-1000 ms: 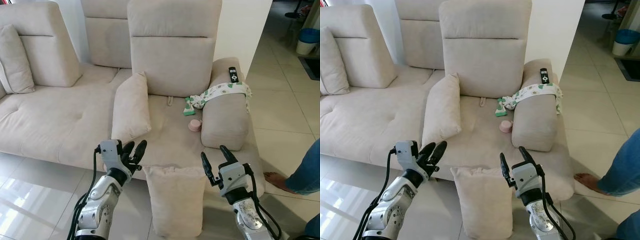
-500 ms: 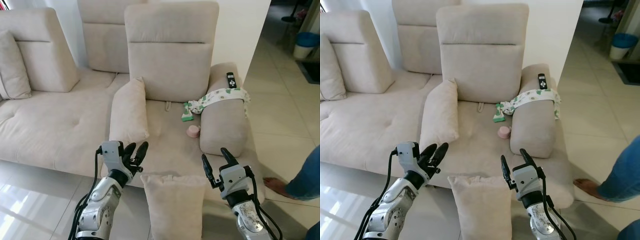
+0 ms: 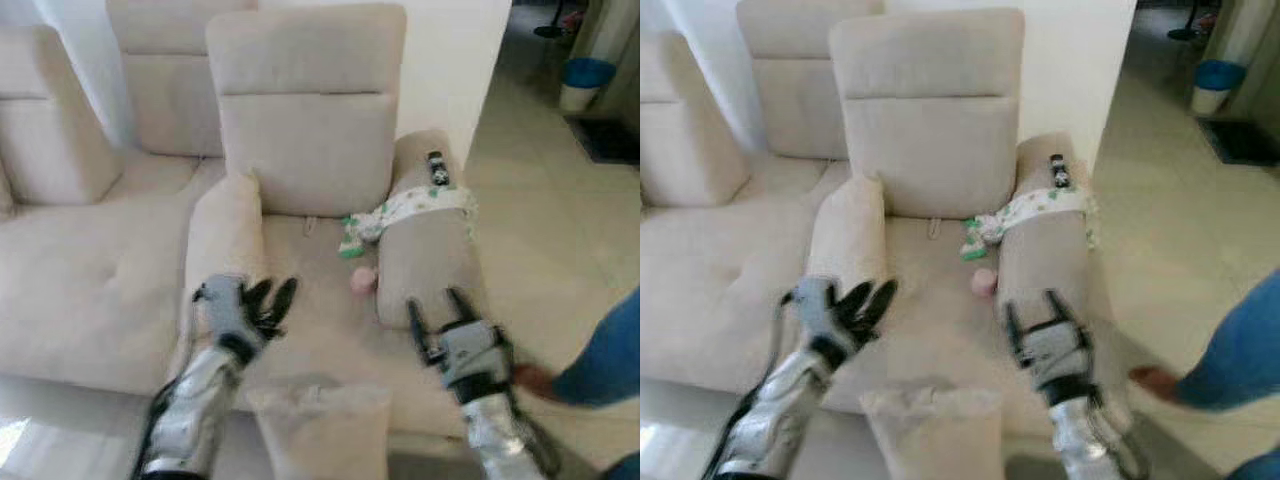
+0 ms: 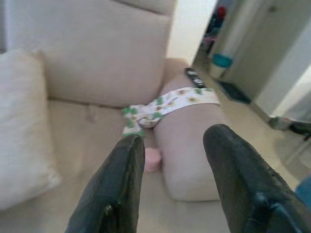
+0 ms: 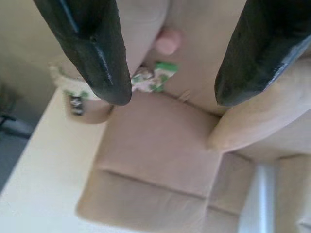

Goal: Move the pillow to the sofa from floor

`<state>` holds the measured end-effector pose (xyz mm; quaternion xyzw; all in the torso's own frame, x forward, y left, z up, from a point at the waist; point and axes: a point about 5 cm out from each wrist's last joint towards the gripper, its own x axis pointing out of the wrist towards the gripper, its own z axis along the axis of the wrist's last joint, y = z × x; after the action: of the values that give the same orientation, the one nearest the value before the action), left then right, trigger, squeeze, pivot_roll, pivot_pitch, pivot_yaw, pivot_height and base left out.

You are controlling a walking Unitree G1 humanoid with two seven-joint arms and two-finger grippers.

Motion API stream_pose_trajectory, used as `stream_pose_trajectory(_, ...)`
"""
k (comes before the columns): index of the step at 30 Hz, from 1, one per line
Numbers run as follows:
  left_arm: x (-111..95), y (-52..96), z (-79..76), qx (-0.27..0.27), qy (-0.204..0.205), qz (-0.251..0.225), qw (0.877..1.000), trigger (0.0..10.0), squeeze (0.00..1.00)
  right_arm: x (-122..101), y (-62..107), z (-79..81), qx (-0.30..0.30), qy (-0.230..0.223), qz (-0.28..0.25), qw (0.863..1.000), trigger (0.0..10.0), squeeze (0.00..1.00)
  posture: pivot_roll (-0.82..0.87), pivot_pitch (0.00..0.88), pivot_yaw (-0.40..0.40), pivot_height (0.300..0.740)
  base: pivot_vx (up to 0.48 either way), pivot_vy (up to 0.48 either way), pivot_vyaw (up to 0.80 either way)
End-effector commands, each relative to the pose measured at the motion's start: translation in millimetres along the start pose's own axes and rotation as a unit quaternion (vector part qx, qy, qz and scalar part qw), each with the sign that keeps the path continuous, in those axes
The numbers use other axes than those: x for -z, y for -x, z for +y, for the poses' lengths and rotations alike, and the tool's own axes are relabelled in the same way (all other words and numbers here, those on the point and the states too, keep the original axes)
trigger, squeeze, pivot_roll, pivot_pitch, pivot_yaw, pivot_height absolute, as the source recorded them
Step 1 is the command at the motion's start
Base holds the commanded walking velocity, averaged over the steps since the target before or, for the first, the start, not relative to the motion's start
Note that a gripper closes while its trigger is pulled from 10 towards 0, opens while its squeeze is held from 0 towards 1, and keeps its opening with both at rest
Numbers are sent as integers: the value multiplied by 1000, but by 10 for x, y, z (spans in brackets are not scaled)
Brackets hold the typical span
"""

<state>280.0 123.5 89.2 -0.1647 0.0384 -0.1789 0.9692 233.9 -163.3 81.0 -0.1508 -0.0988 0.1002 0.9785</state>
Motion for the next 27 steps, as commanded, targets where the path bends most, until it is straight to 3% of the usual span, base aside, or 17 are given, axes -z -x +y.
stream_pose_trajectory(1,34,23,32,-7,-4,8,1000,10000,0,24,14,22,-4,-1,6,1000,10000,0,54,0,78,740,0,0,0)
stream_pose_trajectory(3,25,20,52,-11,-29,8,999,10000,0,40,9,40,-16,-9,11,1000,10000,0,53,0,79,740,0,0,0)
stream_pose_trajectory(5,25,20,52,-11,-29,8,999,10000,0,40,9,40,-16,-9,11,1000,10000,0,53,0,79,740,0,0,0)
stream_pose_trajectory(6,26,18,61,-11,-56,10,998,10000,0,55,11,59,-26,-19,16,999,10000,0,53,0,79,740,0,0,0)
stream_pose_trajectory(8,26,18,61,-11,-56,10,998,10000,0,55,11,59,-26,-19,16,999,10000,0,53,0,79,740,0,0,0)
stream_pose_trajectory(10,103,37,71,26,-143,42,988,10000,0,139,40,151,-66,-48,47,996,10000,0,53,0,79,735,0,0,0)
stream_pose_trajectory(13,208,97,93,59,-176,81,979,10000,0,191,59,190,-85,-62,65,992,10000,0,54,0,78,725,0,0,0)
stream_pose_trajectory(27,386,168,59,91,-191,126,969,10000,0,203,65,179,-92,-70,70,991,10000,0,52,0,76,680,0,0,0)
